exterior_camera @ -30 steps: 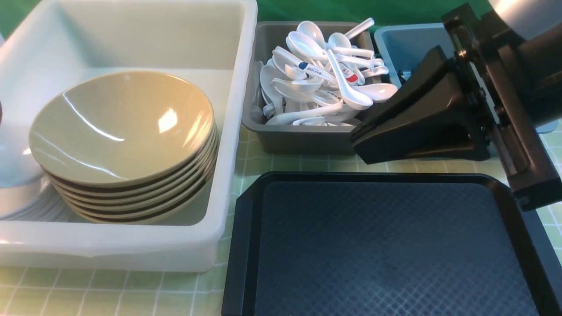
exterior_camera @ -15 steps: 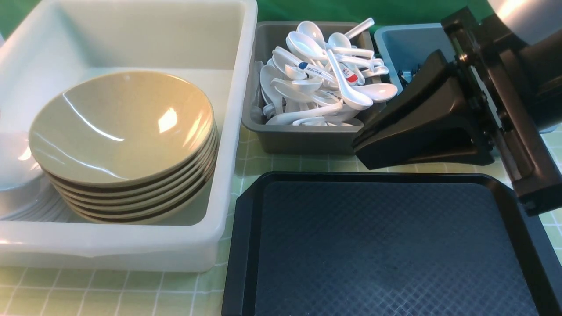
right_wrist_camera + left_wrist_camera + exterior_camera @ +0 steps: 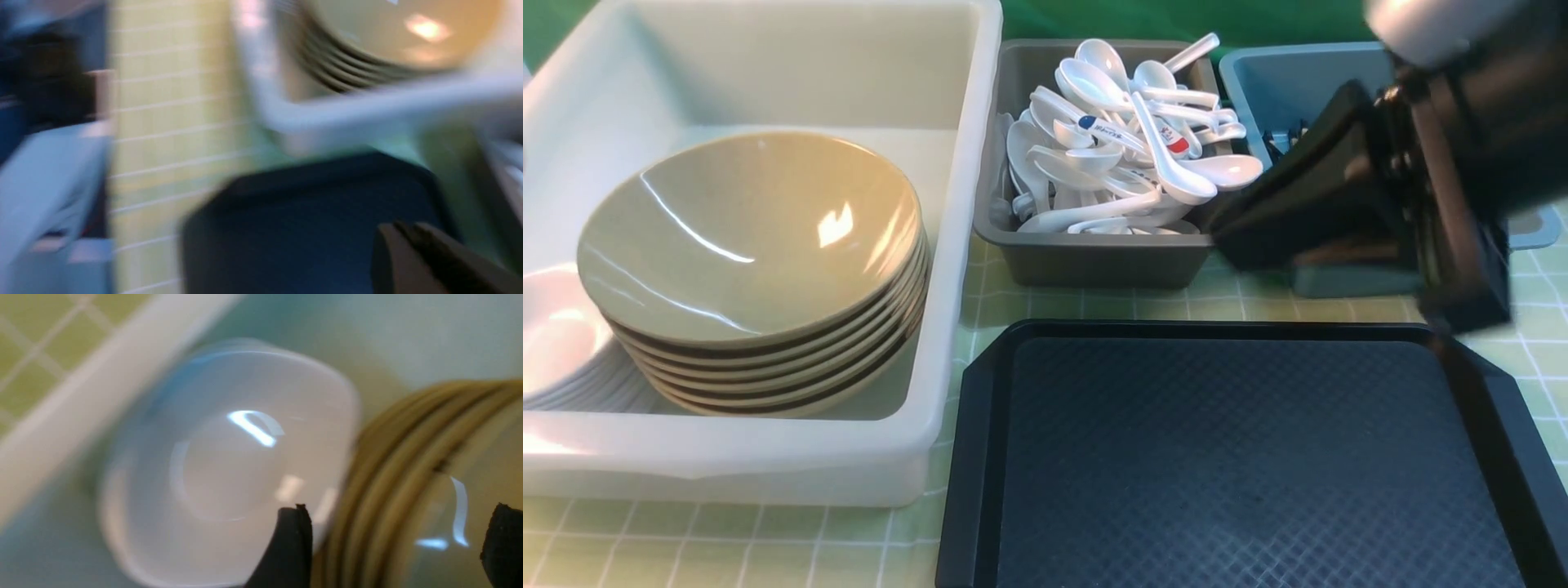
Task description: On green table put chopsticks spoon bowls plates into blue grey white boxes.
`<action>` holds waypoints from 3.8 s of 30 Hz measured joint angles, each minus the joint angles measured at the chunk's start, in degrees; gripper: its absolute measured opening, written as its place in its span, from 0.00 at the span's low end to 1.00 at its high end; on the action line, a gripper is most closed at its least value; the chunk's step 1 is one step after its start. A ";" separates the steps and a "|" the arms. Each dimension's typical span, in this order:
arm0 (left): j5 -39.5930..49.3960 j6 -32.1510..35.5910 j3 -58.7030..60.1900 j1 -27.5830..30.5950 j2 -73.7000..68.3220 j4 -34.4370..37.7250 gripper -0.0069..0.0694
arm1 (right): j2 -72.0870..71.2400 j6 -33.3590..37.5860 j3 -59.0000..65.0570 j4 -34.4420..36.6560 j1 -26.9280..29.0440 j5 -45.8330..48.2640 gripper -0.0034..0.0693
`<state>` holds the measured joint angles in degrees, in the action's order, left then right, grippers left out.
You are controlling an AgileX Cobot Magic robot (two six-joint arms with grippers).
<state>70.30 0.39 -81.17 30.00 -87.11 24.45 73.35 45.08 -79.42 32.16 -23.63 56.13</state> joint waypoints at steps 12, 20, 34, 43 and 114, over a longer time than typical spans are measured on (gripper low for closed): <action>0.45 16.62 -1.84 -26.42 6.56 12.83 0.35 | -3.03 -22.21 0.66 -10.67 4.88 -11.62 0.11; 1.17 0.42 8.56 -45.64 27.48 -9.88 0.09 | -30.20 -23.62 20.65 -17.30 4.88 -23.61 0.11; -10.45 -5.92 44.15 -51.06 65.22 3.61 0.09 | -70.39 -27.37 59.75 -18.88 4.93 -35.06 0.11; -18.25 -5.96 47.33 -51.06 77.01 5.27 0.09 | -71.62 -28.67 60.12 -18.71 4.93 -36.04 0.11; -49.62 -0.39 82.26 -33.80 87.81 -22.98 0.09 | -72.14 -23.54 63.06 -24.57 29.05 -32.85 0.12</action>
<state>20.68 0.00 1.09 -3.80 0.70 1.47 1.21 21.54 -16.36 7.58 5.42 23.28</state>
